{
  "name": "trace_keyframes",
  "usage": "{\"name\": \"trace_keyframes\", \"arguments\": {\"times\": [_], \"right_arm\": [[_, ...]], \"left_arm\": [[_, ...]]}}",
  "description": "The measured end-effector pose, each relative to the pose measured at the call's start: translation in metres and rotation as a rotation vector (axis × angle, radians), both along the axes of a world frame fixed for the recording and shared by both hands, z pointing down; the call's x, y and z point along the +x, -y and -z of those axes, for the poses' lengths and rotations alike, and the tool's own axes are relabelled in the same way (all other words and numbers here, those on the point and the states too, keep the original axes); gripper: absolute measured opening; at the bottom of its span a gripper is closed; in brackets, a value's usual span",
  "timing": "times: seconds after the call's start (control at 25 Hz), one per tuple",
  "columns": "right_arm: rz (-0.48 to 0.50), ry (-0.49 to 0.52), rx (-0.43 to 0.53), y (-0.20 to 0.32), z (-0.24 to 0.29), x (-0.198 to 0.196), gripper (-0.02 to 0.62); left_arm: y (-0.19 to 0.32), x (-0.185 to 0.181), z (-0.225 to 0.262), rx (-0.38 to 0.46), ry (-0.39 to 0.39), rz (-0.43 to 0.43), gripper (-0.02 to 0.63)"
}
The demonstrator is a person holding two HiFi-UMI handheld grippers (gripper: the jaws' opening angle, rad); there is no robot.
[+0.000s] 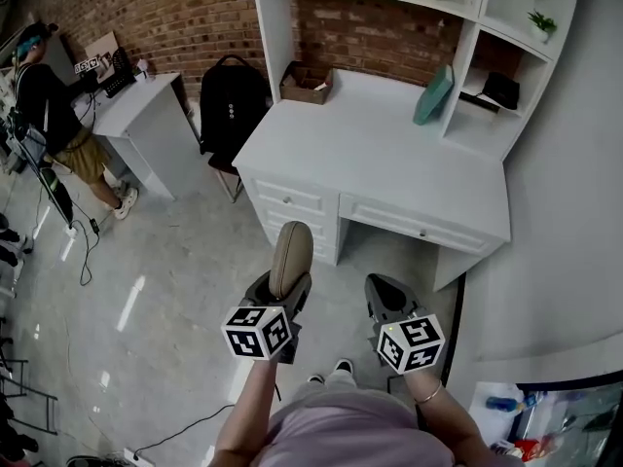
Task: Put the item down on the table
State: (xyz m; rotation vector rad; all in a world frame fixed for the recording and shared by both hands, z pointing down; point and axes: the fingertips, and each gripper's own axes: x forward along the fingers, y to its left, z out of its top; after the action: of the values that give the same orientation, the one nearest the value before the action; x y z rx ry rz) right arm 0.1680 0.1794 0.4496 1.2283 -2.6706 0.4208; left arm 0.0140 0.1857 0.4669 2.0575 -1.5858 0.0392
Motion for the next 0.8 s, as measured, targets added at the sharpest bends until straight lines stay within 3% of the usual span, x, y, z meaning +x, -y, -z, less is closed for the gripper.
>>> {"name": "trace_keyframes", "arguments": {"times": [0.28,0.48,0.8], "right_arm": [[-0.001,0.028,0.025,0.026,0.008,0.005,0.002],[-0.017,0.048,0.028,0.067,0.013,0.000,0.002],[-0.065,0.047,0.035,0.159,0.004,-0.048,0.002]], "left_arm": [[0.026,-0.004,-0.001,-0.003,-0.005,0.045,0.272],[0.071,-0.014,0.001,-0.005,0.005,0.039,0.272],[0.169,-0.064,-0.015,-0.007,0.034,-0.012,0.272]]}}
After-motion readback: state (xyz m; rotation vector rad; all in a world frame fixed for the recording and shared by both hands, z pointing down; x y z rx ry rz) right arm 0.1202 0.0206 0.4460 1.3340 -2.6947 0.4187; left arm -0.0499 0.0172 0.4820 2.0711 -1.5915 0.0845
